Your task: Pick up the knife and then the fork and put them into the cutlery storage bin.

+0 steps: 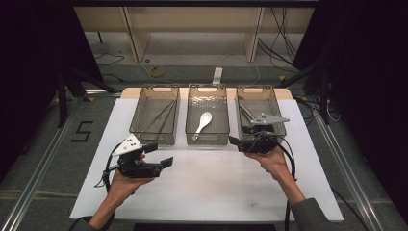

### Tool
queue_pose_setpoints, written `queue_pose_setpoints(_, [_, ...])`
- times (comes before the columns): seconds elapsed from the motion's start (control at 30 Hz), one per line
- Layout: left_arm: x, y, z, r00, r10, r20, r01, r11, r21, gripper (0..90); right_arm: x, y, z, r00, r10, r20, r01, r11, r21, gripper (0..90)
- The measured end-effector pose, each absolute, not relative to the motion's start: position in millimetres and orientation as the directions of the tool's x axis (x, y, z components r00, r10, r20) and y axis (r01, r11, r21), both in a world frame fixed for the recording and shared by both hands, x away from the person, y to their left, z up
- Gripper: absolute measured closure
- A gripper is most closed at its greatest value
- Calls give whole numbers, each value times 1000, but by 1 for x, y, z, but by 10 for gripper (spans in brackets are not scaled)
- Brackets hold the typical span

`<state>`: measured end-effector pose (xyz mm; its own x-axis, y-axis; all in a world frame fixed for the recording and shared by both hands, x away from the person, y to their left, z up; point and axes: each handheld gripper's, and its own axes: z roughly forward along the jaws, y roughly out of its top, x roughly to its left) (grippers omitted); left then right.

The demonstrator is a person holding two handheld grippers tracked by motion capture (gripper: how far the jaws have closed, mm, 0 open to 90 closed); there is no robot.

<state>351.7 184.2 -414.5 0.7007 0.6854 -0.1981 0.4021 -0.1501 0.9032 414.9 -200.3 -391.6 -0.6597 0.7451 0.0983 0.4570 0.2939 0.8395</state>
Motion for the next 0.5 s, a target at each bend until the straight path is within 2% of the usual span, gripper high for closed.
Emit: queue_pose_setpoints(0.5, [352,183,-415,705,681,-197,403,-155,902,161,392,-199,-398,-694,713,98,411,281,867,299])
